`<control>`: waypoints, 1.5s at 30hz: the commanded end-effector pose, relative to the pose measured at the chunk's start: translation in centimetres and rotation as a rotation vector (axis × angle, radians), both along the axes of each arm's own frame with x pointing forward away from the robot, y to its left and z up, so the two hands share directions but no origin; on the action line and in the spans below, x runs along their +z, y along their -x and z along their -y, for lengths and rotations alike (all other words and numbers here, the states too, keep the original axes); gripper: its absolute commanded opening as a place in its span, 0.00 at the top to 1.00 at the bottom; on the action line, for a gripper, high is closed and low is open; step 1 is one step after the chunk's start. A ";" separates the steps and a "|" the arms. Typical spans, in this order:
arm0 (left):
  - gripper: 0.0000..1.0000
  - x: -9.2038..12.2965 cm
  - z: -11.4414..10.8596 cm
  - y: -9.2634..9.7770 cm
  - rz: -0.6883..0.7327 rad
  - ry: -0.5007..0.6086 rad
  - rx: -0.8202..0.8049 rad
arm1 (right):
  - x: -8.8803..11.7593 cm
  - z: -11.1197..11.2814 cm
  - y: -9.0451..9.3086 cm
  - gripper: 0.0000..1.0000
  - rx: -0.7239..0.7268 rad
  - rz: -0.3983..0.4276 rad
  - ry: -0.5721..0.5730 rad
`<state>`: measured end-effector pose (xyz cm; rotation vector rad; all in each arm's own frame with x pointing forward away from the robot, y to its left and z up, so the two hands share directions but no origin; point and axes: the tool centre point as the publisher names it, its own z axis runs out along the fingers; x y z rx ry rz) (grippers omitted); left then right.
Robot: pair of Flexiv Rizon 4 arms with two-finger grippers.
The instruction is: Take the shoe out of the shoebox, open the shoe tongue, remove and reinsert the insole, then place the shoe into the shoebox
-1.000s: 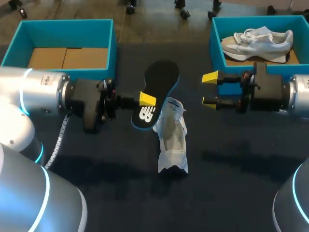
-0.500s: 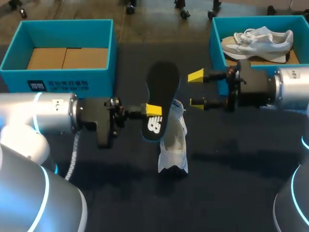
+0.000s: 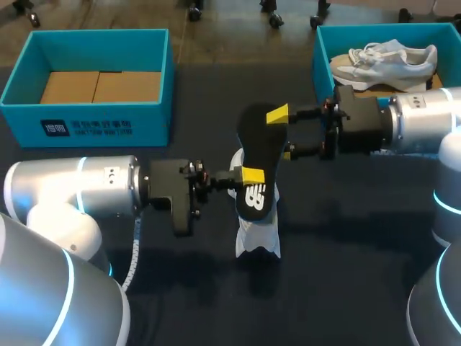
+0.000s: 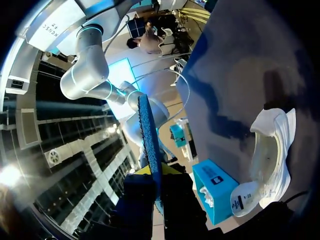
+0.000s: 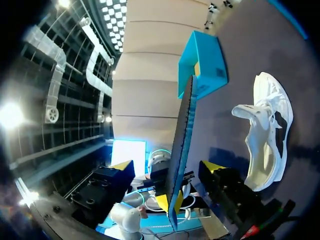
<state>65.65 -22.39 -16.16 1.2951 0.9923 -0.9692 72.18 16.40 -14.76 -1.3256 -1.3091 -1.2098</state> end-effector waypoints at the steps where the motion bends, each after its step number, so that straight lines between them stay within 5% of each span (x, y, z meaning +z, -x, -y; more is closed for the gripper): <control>1: 1.00 -0.2 -0.2 0.3 -0.004 0.003 0.005 | -0.4 -0.1 -0.1 0.67 -0.009 -0.008 -0.002; 7: 1.00 -0.3 -0.6 0.5 -0.007 0.013 0.014 | -0.6 -0.2 -0.1 0.71 -0.009 -0.012 -0.004; 12: 1.00 -0.3 -0.3 0.4 0.002 0.010 0.012 | -0.6 -0.3 -0.2 0.92 0.000 -0.013 -0.006; 18: 1.00 0.2 0.2 0.5 -0.018 0.026 0.008 | -0.7 -0.2 0.1 1.00 -0.001 -0.006 -0.008; 19: 0.82 0.3 0.1 0.6 -0.021 0.023 0.010 | -0.7 -0.1 0.2 1.00 -0.007 -0.003 -0.008; 21: 0.00 0.5 -0.2 0.6 -0.042 0.016 0.012 | -0.8 0.1 0.2 1.00 -0.016 -0.003 -0.008; 33: 0.00 0.8 -4.1 -1.3 -0.068 -0.127 0.056 | -2.5 1.1 0.2 1.00 -0.047 -0.012 -0.027; 45: 0.00 2.4 -5.6 -2.4 -0.132 -0.460 0.110 | -4.3 1.2 0.5 1.00 -0.059 -0.027 -0.025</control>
